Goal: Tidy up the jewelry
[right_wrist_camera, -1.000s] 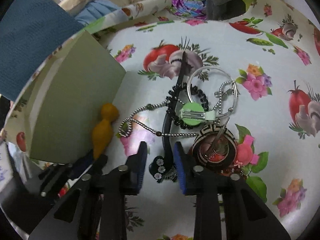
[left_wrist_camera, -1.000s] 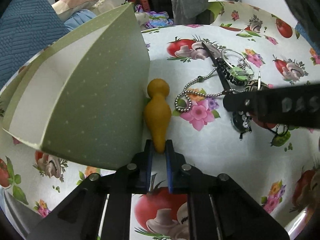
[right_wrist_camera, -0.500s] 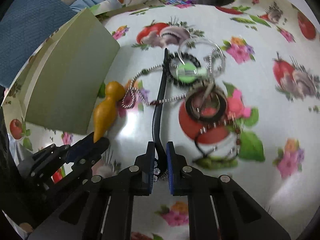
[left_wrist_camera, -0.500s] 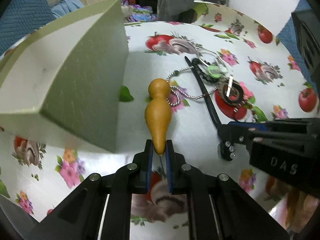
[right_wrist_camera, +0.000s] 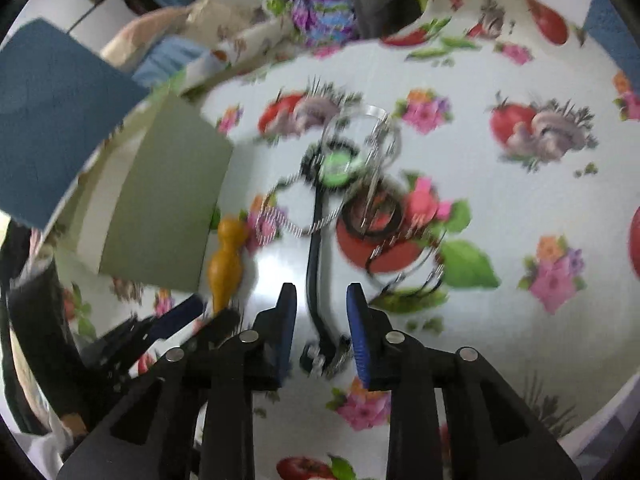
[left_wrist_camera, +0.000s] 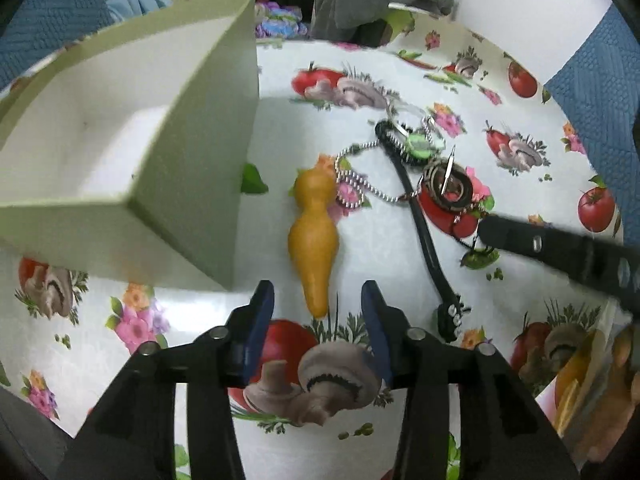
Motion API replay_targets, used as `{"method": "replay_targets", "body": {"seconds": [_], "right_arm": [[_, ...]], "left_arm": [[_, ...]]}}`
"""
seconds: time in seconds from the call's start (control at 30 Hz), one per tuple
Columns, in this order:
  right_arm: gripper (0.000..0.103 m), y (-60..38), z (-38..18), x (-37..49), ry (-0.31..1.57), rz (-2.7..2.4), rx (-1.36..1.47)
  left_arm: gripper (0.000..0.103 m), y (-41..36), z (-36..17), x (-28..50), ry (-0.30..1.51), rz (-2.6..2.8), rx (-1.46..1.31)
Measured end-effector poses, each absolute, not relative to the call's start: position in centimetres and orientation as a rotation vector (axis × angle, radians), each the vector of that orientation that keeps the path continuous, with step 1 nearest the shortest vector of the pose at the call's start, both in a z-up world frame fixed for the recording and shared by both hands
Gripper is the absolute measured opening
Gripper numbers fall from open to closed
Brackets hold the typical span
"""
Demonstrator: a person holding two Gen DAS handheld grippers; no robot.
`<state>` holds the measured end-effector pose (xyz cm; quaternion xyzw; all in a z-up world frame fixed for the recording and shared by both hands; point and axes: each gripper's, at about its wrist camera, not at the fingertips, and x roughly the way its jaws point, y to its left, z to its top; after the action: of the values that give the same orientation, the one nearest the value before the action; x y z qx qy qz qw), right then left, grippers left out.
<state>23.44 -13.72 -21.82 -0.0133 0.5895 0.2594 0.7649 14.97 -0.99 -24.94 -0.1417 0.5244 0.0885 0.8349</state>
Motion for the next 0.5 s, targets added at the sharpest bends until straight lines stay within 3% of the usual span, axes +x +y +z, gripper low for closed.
{"method": "replay_targets", "body": {"seconds": [0.33, 0.5], "right_arm": [[0.024, -13.4, -22.9, 28.2, 1.206, 0.490, -0.043], [0.023, -12.5, -23.6, 29.3, 1.188, 0.483, -0.067]], "left_arm": [[0.045, -0.1, -25.1, 16.3, 1.081, 0.200, -0.295], [0.036, 0.2, -25.3, 16.7, 1.080, 0.199, -0.286]]}}
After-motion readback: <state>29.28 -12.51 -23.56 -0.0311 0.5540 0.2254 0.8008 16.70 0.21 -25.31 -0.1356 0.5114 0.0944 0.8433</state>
